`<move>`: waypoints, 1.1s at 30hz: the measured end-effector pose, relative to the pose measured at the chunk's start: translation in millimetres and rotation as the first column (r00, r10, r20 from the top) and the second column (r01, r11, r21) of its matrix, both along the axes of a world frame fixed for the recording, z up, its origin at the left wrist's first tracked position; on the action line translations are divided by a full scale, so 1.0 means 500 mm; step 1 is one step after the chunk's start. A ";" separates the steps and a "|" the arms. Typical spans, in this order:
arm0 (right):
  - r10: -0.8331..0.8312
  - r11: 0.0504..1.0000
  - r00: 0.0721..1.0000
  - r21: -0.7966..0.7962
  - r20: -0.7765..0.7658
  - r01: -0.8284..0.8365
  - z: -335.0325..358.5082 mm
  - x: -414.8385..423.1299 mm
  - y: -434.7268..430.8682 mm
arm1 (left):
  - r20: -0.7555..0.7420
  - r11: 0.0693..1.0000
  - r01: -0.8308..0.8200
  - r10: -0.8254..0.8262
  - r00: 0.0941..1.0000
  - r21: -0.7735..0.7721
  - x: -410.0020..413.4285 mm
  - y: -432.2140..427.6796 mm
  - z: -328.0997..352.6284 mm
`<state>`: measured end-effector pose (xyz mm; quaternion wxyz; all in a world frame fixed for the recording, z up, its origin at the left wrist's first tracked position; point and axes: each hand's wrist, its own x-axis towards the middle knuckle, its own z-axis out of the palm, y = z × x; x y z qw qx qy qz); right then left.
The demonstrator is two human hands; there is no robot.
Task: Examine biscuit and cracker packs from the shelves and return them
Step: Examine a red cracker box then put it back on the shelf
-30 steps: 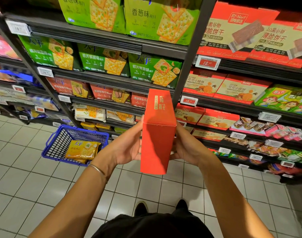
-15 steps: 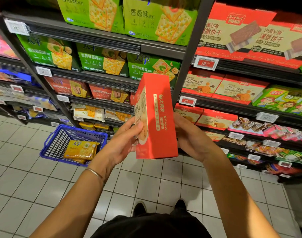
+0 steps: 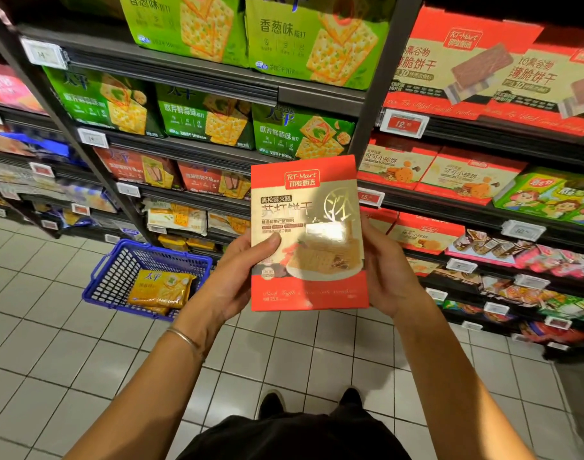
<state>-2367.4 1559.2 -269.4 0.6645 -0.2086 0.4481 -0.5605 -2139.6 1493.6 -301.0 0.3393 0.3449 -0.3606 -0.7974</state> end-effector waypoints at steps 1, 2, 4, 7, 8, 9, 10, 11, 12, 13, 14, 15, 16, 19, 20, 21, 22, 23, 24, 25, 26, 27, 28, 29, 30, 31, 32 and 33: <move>-0.020 1.000 0.999 0.006 -0.033 0.020 -0.009 -0.006 0.000 | 0.000 0.999 -0.031 0.031 1.000 -0.043 0.002 -0.001 -0.005; -0.030 1.000 0.997 -0.007 -0.069 0.029 -0.013 -0.009 0.001 | 0.003 0.996 -0.038 0.038 0.999 -0.081 0.004 0.000 -0.007; 0.000 0.999 0.990 -0.037 -0.145 -0.006 -0.013 -0.006 0.005 | 0.022 0.991 -0.025 0.028 0.999 -0.129 0.008 0.001 -0.011; 0.080 0.994 0.983 -0.057 -0.164 -0.091 -0.019 -0.002 0.011 | 0.032 0.985 -0.005 0.011 0.999 -0.173 0.009 -0.001 -0.012; 0.071 0.994 0.985 -0.071 -0.159 -0.084 -0.022 -0.003 0.012 | 0.027 0.983 -0.001 0.006 1.000 -0.183 0.007 -0.001 -0.012; 0.060 0.994 0.986 -0.083 -0.158 -0.074 -0.024 -0.004 0.012 | 0.019 0.982 0.001 0.003 1.000 -0.189 0.006 -0.001 -0.013; 0.053 0.994 0.985 -0.087 -0.162 -0.068 -0.025 -0.005 0.012 | 0.012 0.981 0.002 0.001 1.000 -0.193 0.005 -0.001 -0.011; 0.053 0.994 0.983 -0.086 -0.176 -0.069 -0.024 -0.006 0.012 | 0.007 0.980 0.002 -0.001 1.000 -0.200 0.005 0.000 -0.009; 0.058 0.993 0.978 -0.090 -0.198 -0.077 -0.024 -0.009 0.013 | 0.003 0.976 0.002 -0.002 1.000 -0.216 0.005 -0.001 -0.007; 0.072 0.990 0.971 -0.104 -0.227 -0.097 -0.023 -0.014 0.015 | 0.008 0.970 0.002 0.000 1.000 -0.244 0.008 -0.002 -0.006; 0.086 0.985 0.962 -0.125 -0.257 -0.122 -0.021 -0.020 0.017 | 0.025 0.959 0.004 0.004 1.000 -0.282 0.012 -0.002 -0.005; 0.098 0.978 0.949 -0.146 -0.300 -0.147 -0.017 -0.026 0.021 | 0.059 0.944 0.006 0.014 0.998 -0.329 0.017 -0.002 -0.003; 0.103 0.972 0.927 -0.159 -0.361 -0.170 -0.014 -0.029 0.024 | 0.111 0.922 0.011 0.034 0.993 -0.386 0.020 -0.001 0.002; 0.057 0.962 0.841 -0.197 -0.538 -0.191 -0.007 -0.023 0.030 | 0.258 0.795 0.038 0.151 0.954 -0.606 0.023 0.003 0.020; 0.028 0.960 0.838 -0.219 -0.546 -0.175 -0.007 -0.017 0.030 | 0.266 0.746 0.038 0.189 0.945 -0.665 0.020 0.005 0.024; 0.011 0.957 0.840 -0.238 -0.542 -0.167 -0.008 -0.013 0.030 | 0.263 0.706 0.031 0.222 0.939 -0.708 0.018 0.005 0.026; -0.006 0.952 0.840 -0.259 -0.542 -0.160 -0.010 -0.010 0.030 | 0.257 0.672 0.022 0.252 0.933 -0.740 0.017 0.004 0.027; -0.031 0.949 0.835 -0.278 -0.550 -0.148 -0.012 -0.008 0.030 | 0.253 0.645 0.016 0.276 0.927 -0.764 0.018 0.003 0.027; -0.050 0.947 0.827 -0.290 -0.559 -0.138 -0.011 -0.006 0.030 | 0.252 0.629 0.013 0.291 0.923 -0.777 0.019 0.002 0.028; -0.059 0.947 0.817 -0.291 -0.573 -0.135 -0.010 -0.006 0.030 | 0.254 0.624 0.015 0.296 0.921 -0.781 0.020 0.001 0.028; -0.056 0.948 0.803 -0.283 -0.594 -0.142 -0.010 -0.008 0.029 | 0.258 0.625 0.017 0.298 0.919 -0.781 0.019 0.001 0.029; -0.046 0.951 0.789 -0.270 -0.612 -0.153 -0.013 -0.010 0.026 | 0.262 0.627 0.016 0.302 0.917 -0.779 0.018 0.002 0.032; -0.040 0.952 0.778 -0.261 -0.627 -0.161 -0.014 -0.011 0.024 | 0.266 0.631 0.013 0.308 0.913 -0.776 0.017 0.003 0.035; -0.039 0.952 0.770 -0.258 -0.637 -0.165 -0.014 -0.011 0.021 | 0.269 0.634 0.010 0.313 0.911 -0.773 0.016 0.006 0.038; -0.042 0.950 0.772 -0.265 -0.634 -0.165 -0.015 -0.011 0.017 | 0.271 0.636 0.008 0.316 0.909 -0.771 0.015 0.008 0.040; -0.046 0.946 0.781 -0.278 -0.623 -0.166 -0.017 -0.012 0.015 | 0.272 0.637 0.006 0.320 0.908 -0.771 0.015 0.010 0.042; -0.050 0.943 0.788 -0.290 -0.613 -0.166 -0.018 -0.013 0.013 | 0.271 0.641 0.004 0.320 0.908 -0.767 0.015 0.012 0.042; -0.052 0.942 0.790 -0.292 -0.611 -0.164 -0.019 -0.015 0.012 | 0.271 0.647 0.003 0.315 0.909 -0.762 0.016 0.013 0.043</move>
